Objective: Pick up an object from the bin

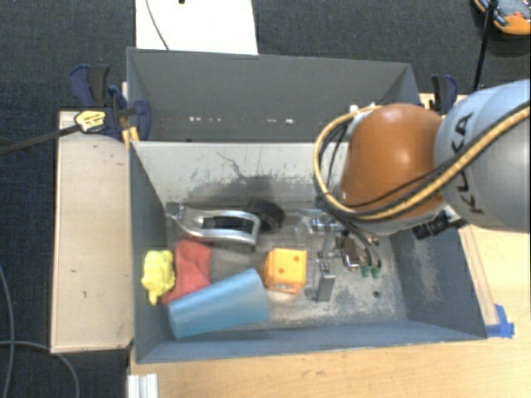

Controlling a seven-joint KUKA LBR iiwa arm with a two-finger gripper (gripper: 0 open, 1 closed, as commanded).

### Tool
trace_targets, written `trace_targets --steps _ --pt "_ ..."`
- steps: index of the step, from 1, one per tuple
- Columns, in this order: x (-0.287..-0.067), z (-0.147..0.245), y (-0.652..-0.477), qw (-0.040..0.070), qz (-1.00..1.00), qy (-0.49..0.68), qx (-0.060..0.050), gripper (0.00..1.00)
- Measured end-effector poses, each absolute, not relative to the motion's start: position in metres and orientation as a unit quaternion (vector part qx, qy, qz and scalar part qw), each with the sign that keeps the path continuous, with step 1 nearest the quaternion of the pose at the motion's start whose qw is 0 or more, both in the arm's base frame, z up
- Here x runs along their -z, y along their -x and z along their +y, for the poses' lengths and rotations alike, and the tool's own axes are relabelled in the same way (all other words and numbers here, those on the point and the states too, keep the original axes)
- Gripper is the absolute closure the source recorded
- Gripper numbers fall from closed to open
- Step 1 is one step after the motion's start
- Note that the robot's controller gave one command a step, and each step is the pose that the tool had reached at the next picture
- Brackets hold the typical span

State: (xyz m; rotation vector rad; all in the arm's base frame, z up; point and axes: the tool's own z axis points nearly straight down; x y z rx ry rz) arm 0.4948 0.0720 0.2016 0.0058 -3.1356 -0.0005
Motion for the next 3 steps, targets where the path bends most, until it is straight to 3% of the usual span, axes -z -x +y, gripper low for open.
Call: trace_targets --steps 1,2,3 --pt "-0.206 0.072 -0.496 -0.001 -1.0 -0.001 0.0 0.0" --pt "-0.166 0.071 -0.498 -0.004 -0.999 -0.038 0.0 0.0" --pt "-0.111 0.082 -0.55 -0.004 -0.997 -0.08 0.0 0.0"
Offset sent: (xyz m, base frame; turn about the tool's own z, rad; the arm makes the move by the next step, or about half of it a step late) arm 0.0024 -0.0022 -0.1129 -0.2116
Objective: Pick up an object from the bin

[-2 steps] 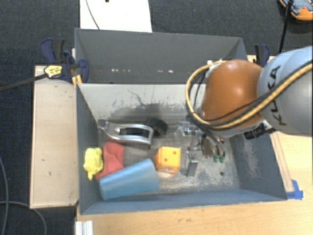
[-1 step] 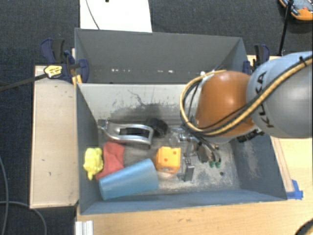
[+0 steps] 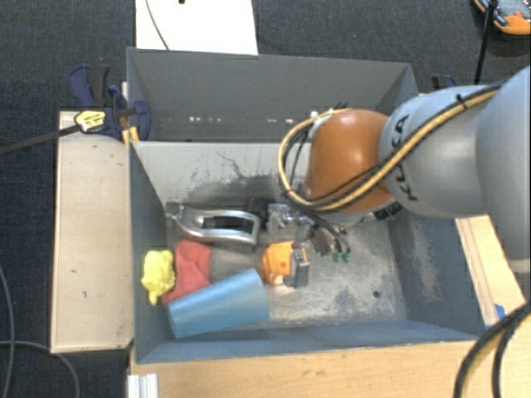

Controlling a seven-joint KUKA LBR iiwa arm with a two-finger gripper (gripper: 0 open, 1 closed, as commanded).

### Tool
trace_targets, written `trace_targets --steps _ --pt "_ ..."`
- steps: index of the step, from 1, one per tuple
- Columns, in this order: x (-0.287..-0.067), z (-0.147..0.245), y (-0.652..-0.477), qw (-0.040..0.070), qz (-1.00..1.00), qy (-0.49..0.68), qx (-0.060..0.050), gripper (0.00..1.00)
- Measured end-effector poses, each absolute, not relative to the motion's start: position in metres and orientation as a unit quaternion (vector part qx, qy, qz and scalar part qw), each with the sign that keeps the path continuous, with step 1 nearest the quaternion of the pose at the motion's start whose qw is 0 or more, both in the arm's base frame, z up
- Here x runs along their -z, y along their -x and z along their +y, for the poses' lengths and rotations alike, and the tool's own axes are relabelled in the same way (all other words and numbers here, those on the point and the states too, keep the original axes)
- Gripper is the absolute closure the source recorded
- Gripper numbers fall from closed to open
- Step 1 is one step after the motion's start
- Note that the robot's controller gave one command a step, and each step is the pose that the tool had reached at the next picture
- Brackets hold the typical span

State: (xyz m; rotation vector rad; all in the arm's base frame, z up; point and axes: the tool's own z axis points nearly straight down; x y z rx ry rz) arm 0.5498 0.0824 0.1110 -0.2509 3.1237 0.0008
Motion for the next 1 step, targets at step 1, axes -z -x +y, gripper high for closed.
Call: trace_targets --steps 1 --pt "-0.0861 0.0793 -0.5642 0.002 0.996 0.09 0.0 0.0"
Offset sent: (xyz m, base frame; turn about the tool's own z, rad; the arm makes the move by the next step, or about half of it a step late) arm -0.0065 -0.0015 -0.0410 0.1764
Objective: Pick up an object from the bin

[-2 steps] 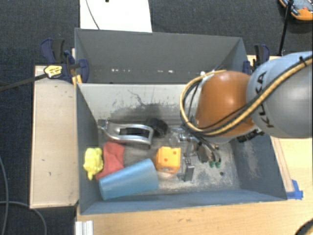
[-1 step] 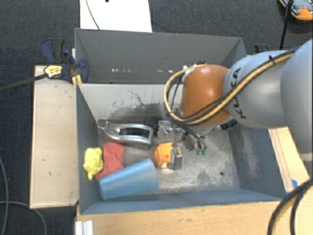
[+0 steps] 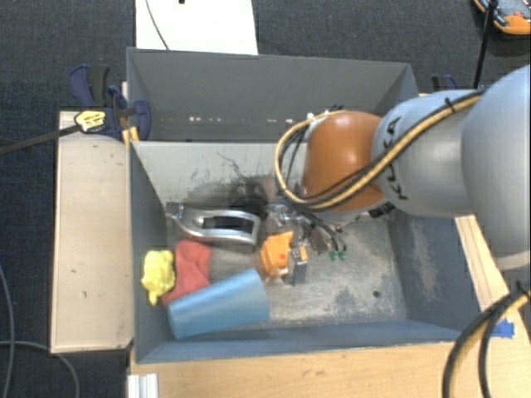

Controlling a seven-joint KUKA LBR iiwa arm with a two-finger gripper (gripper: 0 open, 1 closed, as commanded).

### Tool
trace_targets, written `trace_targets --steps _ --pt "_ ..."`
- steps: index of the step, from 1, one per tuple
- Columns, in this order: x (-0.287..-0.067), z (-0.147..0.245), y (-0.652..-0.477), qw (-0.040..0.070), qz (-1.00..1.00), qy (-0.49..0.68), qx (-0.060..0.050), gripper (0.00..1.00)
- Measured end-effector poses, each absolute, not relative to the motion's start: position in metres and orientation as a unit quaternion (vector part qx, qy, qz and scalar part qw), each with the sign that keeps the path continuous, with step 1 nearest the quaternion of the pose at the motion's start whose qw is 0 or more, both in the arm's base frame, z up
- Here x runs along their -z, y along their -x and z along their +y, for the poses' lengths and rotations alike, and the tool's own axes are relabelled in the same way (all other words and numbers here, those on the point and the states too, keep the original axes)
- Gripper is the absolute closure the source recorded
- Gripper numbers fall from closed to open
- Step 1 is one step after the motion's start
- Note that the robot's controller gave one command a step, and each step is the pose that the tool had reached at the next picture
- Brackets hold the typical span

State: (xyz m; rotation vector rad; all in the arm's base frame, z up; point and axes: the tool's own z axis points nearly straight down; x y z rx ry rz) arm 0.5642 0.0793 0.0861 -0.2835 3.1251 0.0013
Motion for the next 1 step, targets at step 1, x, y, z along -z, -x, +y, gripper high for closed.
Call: trace_targets --steps 1 --pt "-0.0707 0.081 -0.5441 0.002 1.0 -0.009 -0.001 1.0"
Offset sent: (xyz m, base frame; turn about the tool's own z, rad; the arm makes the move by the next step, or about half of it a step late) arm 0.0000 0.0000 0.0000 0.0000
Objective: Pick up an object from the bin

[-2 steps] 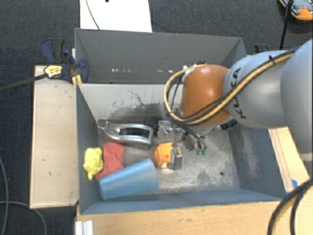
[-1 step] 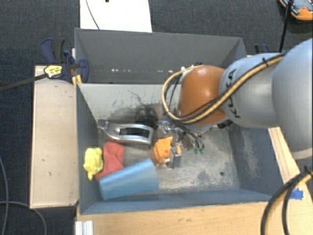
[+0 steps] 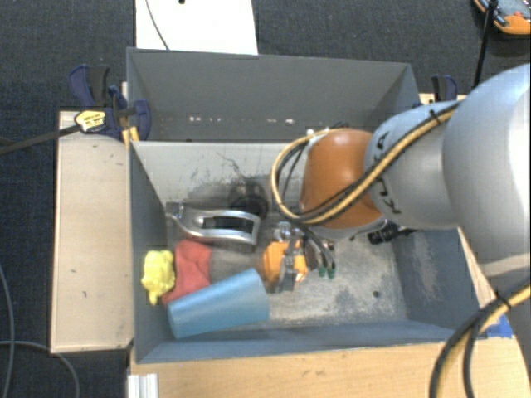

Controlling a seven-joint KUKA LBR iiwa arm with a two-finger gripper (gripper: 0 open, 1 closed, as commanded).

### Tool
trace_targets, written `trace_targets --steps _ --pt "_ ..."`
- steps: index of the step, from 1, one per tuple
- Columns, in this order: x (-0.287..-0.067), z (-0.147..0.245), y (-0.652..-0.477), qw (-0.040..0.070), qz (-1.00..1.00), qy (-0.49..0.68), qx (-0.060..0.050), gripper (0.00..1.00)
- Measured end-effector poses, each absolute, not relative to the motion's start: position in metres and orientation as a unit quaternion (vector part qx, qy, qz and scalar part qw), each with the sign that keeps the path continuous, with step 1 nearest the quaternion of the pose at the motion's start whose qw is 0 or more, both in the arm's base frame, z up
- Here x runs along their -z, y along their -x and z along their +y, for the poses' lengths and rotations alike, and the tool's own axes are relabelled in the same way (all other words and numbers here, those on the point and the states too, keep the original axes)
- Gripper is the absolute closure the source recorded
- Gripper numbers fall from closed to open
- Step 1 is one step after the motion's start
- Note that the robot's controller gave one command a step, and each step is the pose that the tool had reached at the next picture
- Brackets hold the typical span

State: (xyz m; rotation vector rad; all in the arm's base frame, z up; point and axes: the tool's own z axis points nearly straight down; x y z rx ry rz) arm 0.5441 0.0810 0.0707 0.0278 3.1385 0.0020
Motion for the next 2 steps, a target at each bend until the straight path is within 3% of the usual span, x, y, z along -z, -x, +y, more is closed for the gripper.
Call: trace_targets --steps 1,2 --pt "-0.071 0.081 -0.544 0.001 1.0 -0.009 -0.001 1.0" --pt "-0.199 0.074 -0.516 0.001 1.0 0.011 0.0 1.0"
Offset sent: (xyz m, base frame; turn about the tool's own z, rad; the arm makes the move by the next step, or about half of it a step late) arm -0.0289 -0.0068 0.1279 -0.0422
